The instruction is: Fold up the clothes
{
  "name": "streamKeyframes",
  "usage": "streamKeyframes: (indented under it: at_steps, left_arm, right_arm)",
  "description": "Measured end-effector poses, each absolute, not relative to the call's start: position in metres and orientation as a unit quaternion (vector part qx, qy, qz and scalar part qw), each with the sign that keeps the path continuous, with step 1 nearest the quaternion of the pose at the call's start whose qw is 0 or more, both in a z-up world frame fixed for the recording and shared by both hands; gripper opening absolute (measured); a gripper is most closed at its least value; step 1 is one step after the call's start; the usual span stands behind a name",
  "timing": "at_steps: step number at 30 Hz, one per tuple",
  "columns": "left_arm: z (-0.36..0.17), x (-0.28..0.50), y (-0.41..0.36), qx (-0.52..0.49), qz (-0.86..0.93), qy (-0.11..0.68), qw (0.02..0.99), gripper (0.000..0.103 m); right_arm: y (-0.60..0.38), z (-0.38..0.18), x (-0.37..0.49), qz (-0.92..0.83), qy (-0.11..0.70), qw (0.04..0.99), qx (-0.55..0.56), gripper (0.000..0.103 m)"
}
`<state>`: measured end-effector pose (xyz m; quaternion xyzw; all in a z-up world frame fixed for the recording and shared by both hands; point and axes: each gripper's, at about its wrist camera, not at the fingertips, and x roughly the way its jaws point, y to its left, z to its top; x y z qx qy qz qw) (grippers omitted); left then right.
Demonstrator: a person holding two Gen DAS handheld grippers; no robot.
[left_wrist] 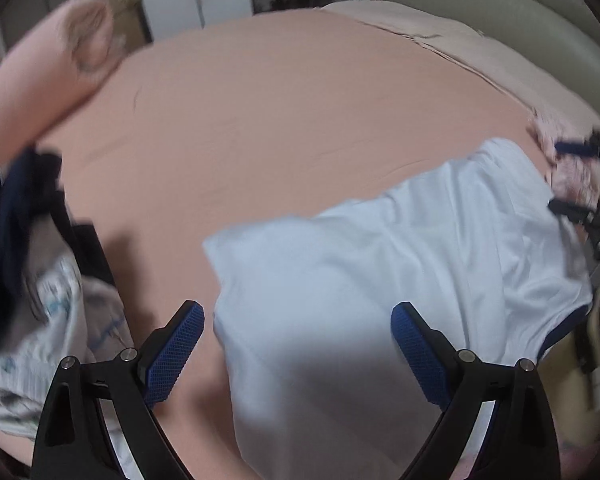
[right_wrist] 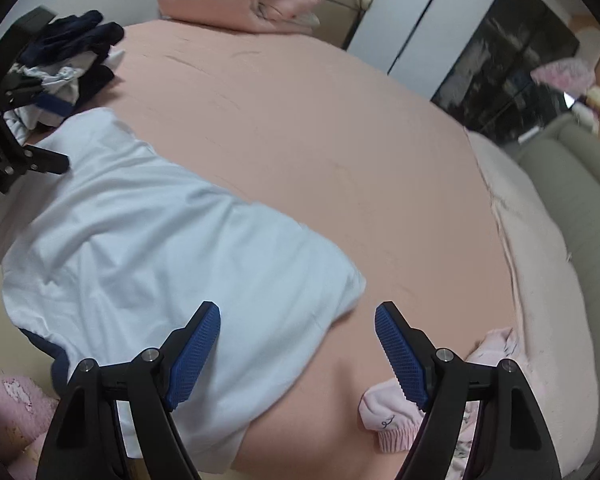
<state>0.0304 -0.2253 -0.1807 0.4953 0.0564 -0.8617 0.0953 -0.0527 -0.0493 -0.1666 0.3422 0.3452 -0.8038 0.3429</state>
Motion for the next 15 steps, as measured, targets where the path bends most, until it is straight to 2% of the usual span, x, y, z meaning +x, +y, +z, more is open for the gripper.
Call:
streamKeyframes:
  at_steps: [4, 8, 15]
  left_arm:
    - [-0.188, 0.034, -0.246, 0.512, -0.843, 0.147, 0.075, 0.096]
    - [-0.197, 0.035, -0.261, 0.503, -0.836, 0.205, 0.073, 0.096]
    - [-0.209, 0.035, -0.278, 0.474, -0.823, 0.305, 0.066, 0.096]
  right_arm:
    - [-0.041, -0.172, -0.073, -0.781, 0.267, 0.376, 0.421, 0.08]
    - [-0.026, -0.188, -0.107, -0.745, 0.133, 0.392, 0.523, 0.08]
    - [0.005, -0.218, -0.149, -0.695, -0.058, 0.409, 0.588, 0.08]
